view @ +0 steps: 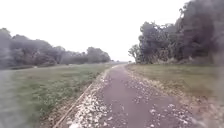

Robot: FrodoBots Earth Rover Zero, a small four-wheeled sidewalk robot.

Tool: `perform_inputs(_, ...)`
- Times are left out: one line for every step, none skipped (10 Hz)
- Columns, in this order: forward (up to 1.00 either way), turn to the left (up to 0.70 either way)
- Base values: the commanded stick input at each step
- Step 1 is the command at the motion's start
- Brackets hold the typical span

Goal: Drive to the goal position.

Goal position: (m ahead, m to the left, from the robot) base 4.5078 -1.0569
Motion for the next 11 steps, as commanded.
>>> perform_inputs(0.70,0.00)
perform_inputs(0.70,0.00)
perform_inputs(0.70,0.00)
perform_inputs(0.70,0.00)
perform_inputs(0.70,0.00)
perform_inputs(0.70,0.00)
perform_inputs(0.70,0.00)
perform_inputs(0.70,0.00)
perform_inputs(0.70,0.00)
perform_inputs(0.70,0.00)
perform_inputs(0.70,0.00)
